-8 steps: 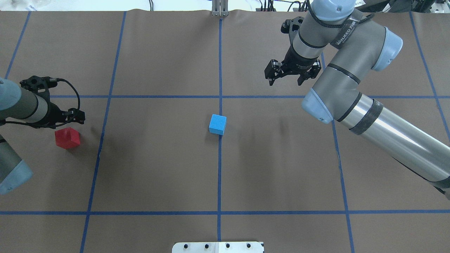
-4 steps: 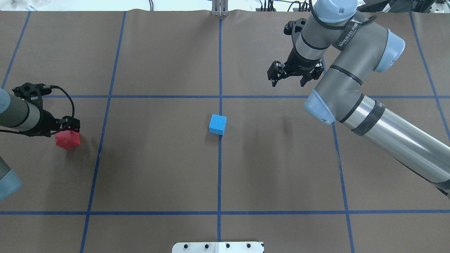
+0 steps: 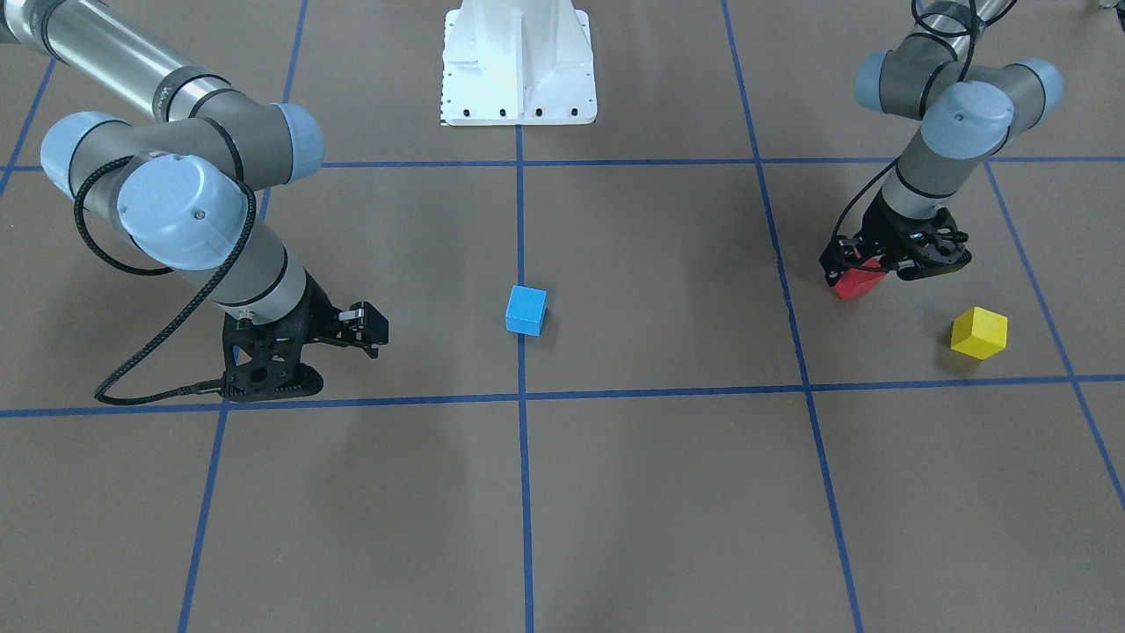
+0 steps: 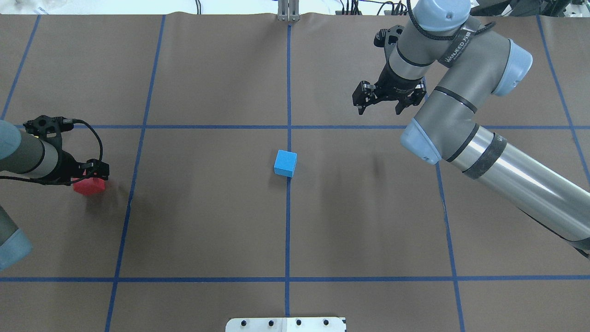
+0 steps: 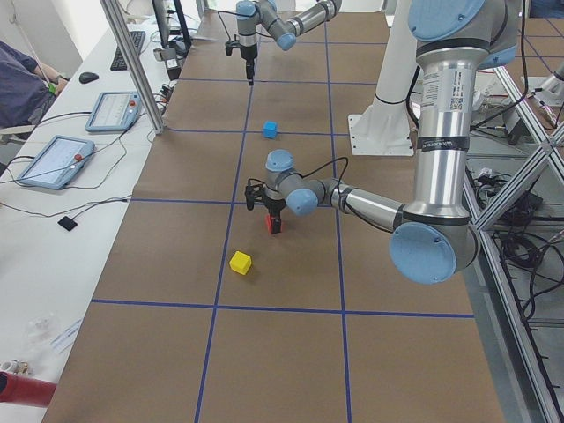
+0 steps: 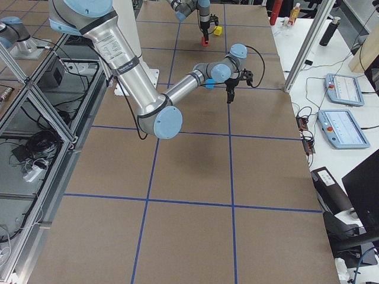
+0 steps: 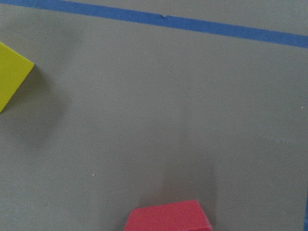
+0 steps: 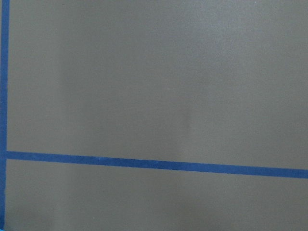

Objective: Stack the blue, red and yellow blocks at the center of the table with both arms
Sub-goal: 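Carry the red cube with the left gripper over the blue cube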

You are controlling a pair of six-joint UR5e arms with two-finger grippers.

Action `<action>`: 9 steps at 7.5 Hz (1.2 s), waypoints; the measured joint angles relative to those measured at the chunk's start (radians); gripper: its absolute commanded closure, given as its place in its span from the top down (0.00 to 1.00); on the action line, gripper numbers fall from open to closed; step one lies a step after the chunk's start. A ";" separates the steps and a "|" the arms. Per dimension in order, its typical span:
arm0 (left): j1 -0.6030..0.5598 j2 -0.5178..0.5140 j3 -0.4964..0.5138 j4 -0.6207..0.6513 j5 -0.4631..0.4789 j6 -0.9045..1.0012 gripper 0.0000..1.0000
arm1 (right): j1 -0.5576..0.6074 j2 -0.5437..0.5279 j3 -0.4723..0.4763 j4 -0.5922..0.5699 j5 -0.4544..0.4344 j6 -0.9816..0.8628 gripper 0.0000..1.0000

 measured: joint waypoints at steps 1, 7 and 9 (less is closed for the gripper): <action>0.002 0.004 -0.006 0.002 0.000 -0.009 0.00 | 0.001 -0.001 0.000 0.000 0.001 0.000 0.99; 0.004 -0.232 -0.298 0.532 -0.031 0.067 0.00 | 0.075 -0.077 0.036 -0.006 0.009 -0.123 0.99; 0.085 -0.547 -0.213 0.737 0.004 0.070 0.00 | 0.127 -0.116 0.033 -0.034 0.007 -0.200 0.99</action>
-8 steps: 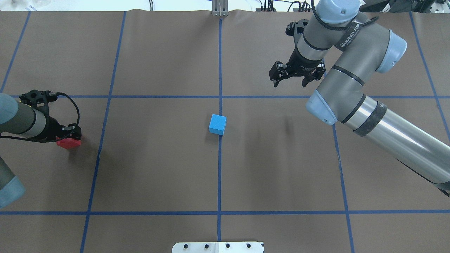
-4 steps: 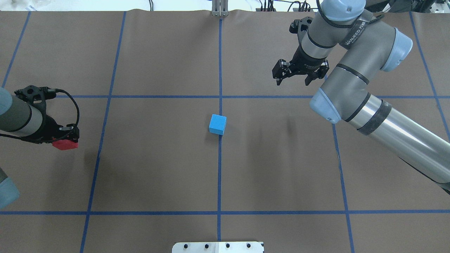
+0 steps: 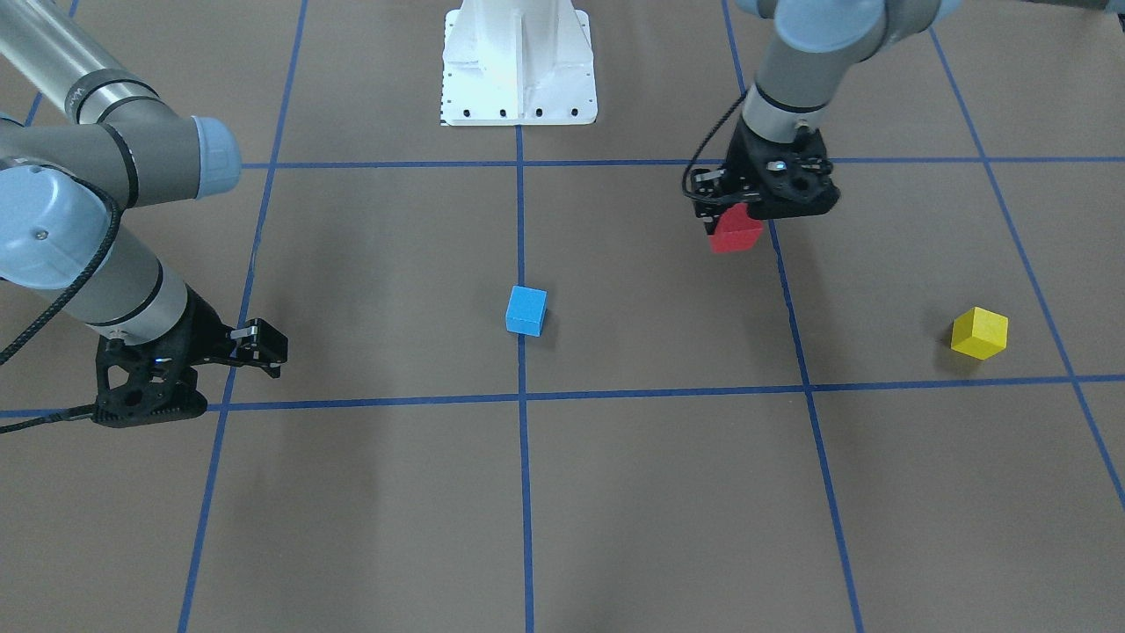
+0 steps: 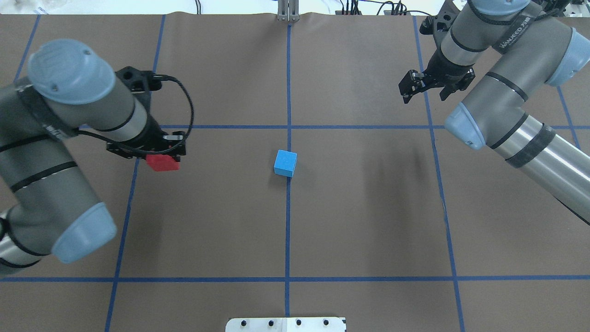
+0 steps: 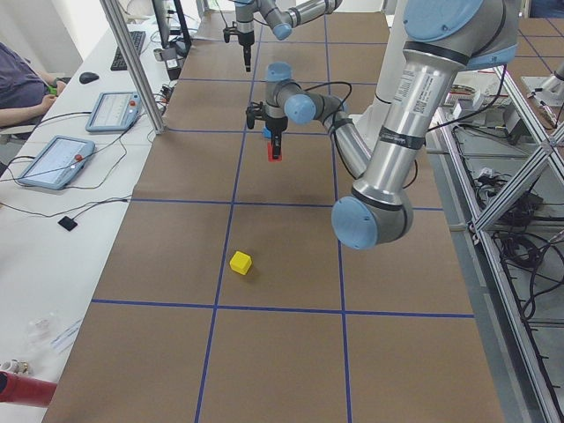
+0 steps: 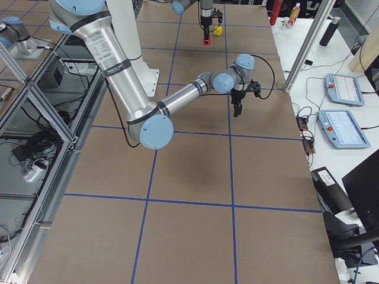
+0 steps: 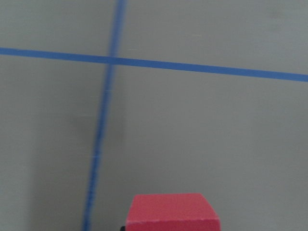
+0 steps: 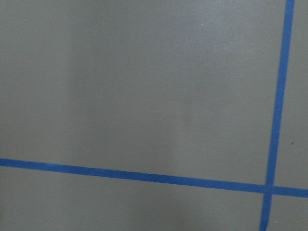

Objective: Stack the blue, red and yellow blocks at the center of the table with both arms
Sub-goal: 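Carry the red cube with the left gripper over the blue cube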

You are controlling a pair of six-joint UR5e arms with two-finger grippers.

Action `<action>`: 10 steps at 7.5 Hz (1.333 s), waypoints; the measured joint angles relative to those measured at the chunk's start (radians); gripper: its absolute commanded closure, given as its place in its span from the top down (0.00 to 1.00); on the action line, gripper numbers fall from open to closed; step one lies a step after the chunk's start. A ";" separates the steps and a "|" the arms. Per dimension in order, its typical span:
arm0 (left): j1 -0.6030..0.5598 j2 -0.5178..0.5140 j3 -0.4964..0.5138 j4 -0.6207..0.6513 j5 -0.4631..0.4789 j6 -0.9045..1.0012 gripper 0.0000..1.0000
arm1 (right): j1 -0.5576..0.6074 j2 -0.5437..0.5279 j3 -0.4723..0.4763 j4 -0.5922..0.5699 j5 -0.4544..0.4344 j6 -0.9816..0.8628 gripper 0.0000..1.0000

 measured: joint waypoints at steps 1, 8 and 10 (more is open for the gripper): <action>0.050 -0.137 0.092 0.032 0.035 0.004 0.00 | 0.029 -0.015 -0.005 -0.014 0.001 -0.021 0.99; 0.158 -0.369 0.481 -0.208 0.132 0.195 0.00 | 0.143 -0.110 -0.009 -0.018 0.047 -0.143 0.99; 0.159 -0.370 0.484 -0.213 0.133 0.257 0.00 | 0.144 -0.112 -0.009 -0.018 0.052 -0.144 0.99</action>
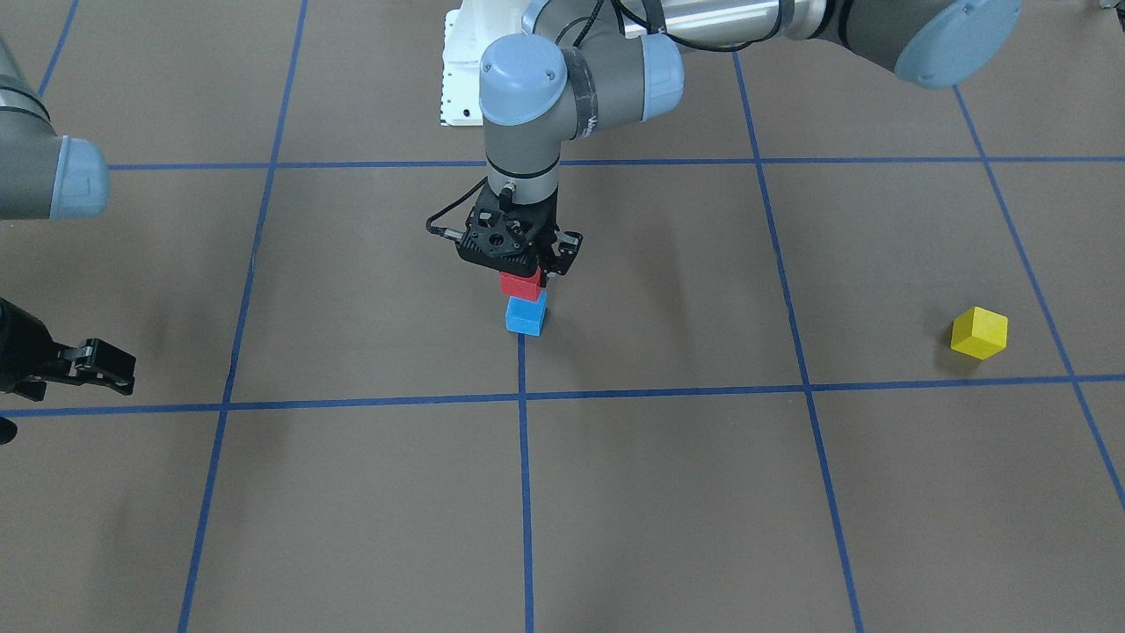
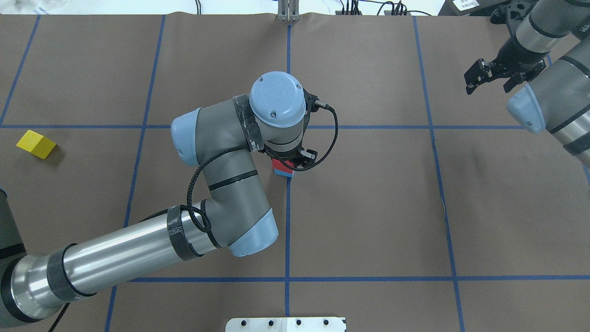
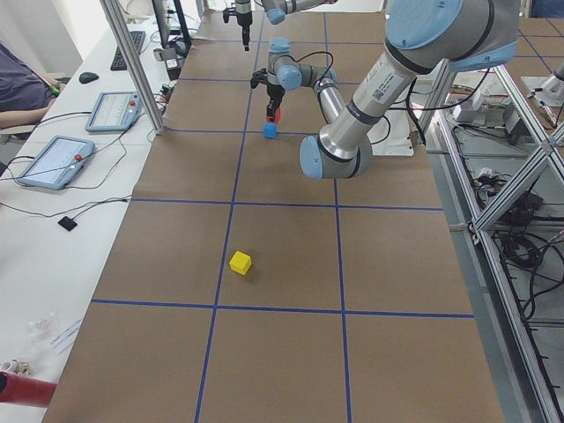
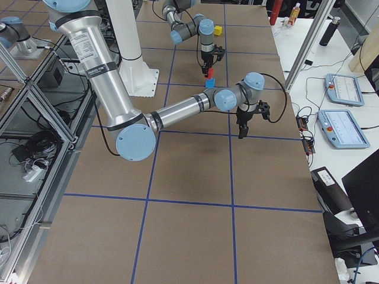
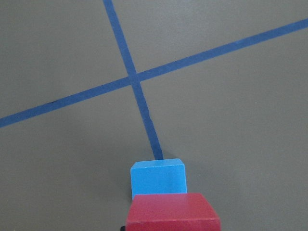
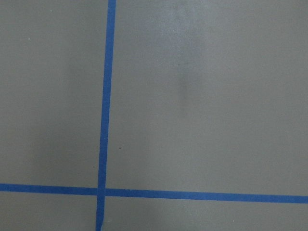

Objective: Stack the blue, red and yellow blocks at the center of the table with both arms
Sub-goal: 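Carry the red cube with the left gripper over the blue cube, then lower the red cube onto the blue cube and open the left gripper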

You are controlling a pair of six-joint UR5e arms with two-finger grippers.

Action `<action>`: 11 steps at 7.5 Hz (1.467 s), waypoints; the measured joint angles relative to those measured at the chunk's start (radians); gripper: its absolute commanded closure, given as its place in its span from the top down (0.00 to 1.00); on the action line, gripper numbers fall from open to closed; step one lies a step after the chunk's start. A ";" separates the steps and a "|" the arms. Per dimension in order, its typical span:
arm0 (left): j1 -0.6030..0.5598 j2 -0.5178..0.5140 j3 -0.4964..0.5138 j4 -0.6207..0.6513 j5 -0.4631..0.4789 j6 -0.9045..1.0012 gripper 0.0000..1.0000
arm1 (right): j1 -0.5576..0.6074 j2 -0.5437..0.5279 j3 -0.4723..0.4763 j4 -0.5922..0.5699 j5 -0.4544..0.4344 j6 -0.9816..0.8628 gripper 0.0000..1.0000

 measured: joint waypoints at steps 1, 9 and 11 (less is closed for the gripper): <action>0.000 -0.001 0.001 -0.001 0.000 -0.002 0.00 | 0.000 0.000 0.000 0.000 0.001 0.000 0.99; -0.020 -0.005 0.068 -0.064 0.000 -0.084 0.00 | -0.001 0.000 -0.007 0.002 0.000 -0.001 0.99; -0.021 -0.008 0.077 -0.076 -0.002 -0.087 0.00 | -0.001 0.001 -0.008 0.002 0.000 -0.001 0.99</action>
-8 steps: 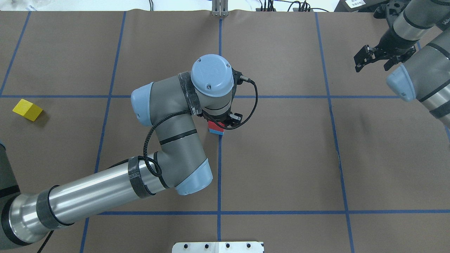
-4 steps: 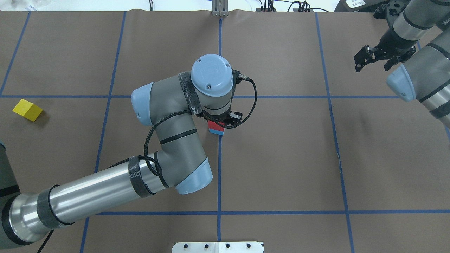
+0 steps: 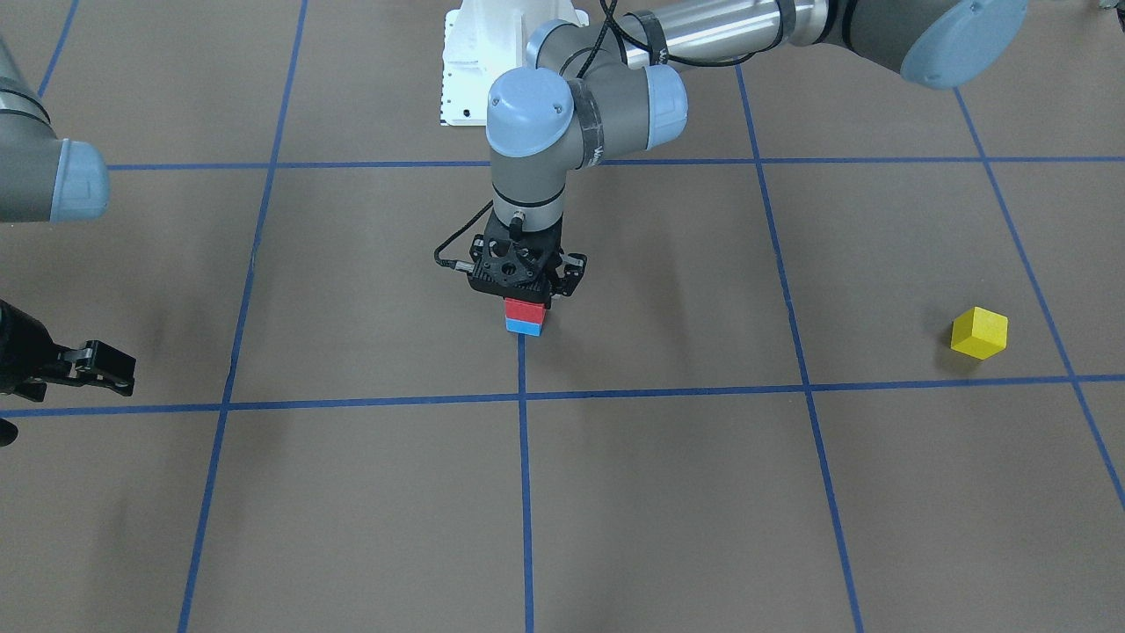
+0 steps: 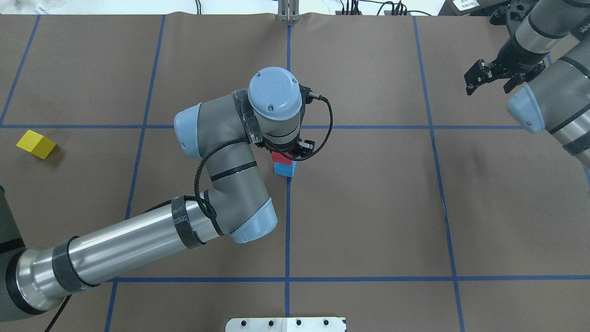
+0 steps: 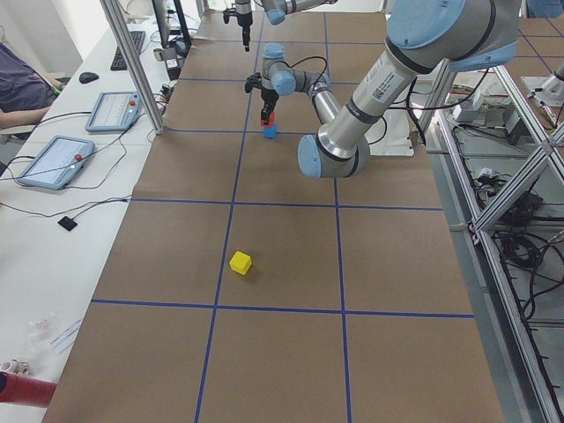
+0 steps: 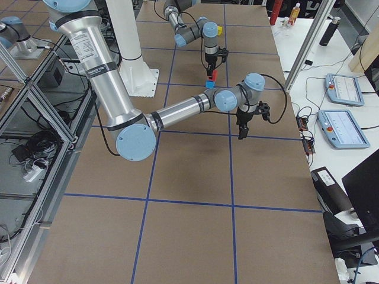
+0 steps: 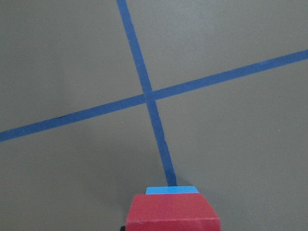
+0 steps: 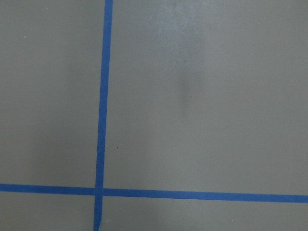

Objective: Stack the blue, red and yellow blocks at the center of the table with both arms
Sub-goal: 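Lower the red cube onto the blue cube and open the left gripper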

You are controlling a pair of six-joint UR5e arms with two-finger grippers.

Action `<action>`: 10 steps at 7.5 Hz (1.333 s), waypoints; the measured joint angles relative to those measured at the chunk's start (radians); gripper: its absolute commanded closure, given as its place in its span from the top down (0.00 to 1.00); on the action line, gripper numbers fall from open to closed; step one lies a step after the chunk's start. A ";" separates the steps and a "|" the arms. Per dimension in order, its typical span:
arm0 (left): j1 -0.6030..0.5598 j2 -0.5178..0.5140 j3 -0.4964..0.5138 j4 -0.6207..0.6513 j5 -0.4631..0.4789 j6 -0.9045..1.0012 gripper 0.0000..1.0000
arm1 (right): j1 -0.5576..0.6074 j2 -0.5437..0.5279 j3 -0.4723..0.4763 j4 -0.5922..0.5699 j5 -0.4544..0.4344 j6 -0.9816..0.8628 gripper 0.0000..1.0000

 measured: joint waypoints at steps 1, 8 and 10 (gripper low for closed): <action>0.000 -0.001 0.001 0.000 -0.001 -0.001 0.24 | 0.000 0.000 -0.001 0.000 0.000 0.000 0.99; 0.017 -0.005 0.005 -0.003 -0.002 -0.061 1.00 | 0.003 0.003 -0.009 0.000 0.000 -0.001 0.99; -0.013 -0.010 -0.054 0.027 -0.028 -0.062 0.99 | 0.008 0.003 -0.009 0.000 0.002 -0.002 0.99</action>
